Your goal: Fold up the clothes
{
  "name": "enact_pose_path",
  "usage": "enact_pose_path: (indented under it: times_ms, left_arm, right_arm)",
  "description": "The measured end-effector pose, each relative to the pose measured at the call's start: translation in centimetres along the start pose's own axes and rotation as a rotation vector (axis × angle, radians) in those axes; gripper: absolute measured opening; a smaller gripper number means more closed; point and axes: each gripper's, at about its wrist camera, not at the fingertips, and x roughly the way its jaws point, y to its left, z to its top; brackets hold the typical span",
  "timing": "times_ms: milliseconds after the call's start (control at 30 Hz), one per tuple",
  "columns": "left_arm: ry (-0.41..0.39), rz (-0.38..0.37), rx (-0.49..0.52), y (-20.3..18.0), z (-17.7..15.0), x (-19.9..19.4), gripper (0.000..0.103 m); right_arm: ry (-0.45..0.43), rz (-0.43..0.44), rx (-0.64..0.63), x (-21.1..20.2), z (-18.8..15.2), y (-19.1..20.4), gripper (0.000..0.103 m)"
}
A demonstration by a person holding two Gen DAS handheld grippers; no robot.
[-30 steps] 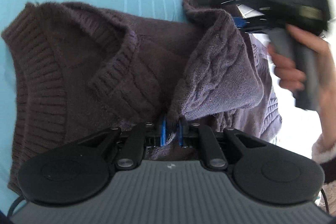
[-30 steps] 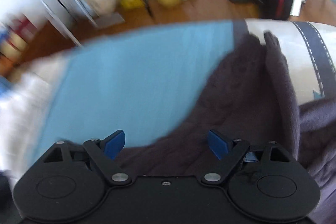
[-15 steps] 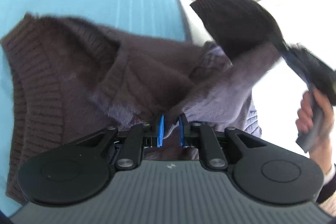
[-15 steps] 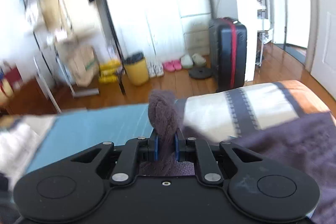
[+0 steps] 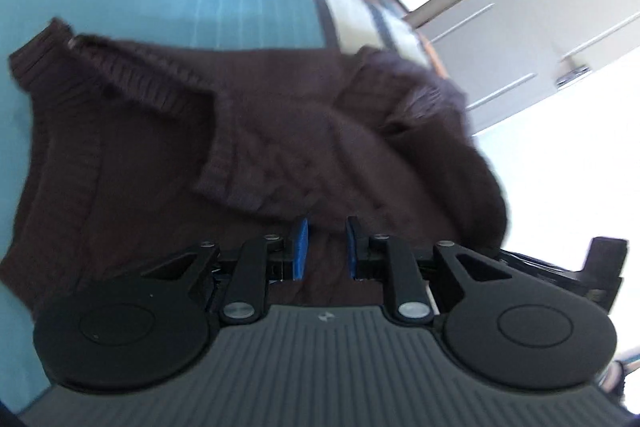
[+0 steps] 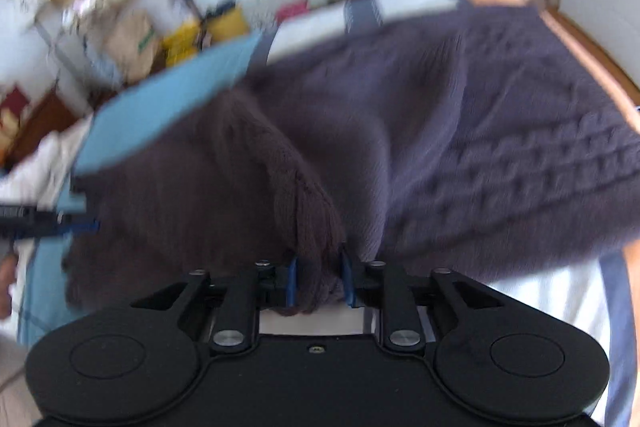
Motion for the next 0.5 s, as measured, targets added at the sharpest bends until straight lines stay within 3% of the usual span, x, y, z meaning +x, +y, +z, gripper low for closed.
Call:
enact_pose_path:
  times_ms: [167,267,300,367,433,467,500]
  left_arm:
    - [0.028,0.088,-0.012,-0.1,-2.2,0.0,0.021]
    - [-0.021,0.072,-0.022,0.2,-1.9,-0.1,0.036]
    - [-0.033,0.06,-0.036,0.6,-1.5,-0.2,0.04]
    - [-0.015,0.013,-0.058,1.0,-1.0,1.0,0.04]
    - [0.024,-0.039,-0.071,1.2,-0.7,2.9,0.04]
    - [0.016,-0.022,-0.059,1.0,-0.6,3.1,0.04]
    - [0.008,-0.005,-0.047,0.9,-0.5,3.4,0.04]
  right_arm:
    - [-0.133,0.016,-0.148,-2.9,0.3,1.6,0.051]
    - [-0.212,0.048,-0.181,-3.8,0.6,2.1,0.065]
    - [-0.223,0.048,-0.201,-3.4,0.8,2.2,0.066]
    - [-0.226,0.052,-0.255,-2.0,1.3,2.7,0.066]
    - [-0.154,0.106,-0.282,0.7,1.9,3.7,0.065]
    - [-0.12,0.086,-0.324,1.5,2.1,4.9,0.058]
    - [-0.114,0.034,-0.368,2.3,2.1,5.6,0.035]
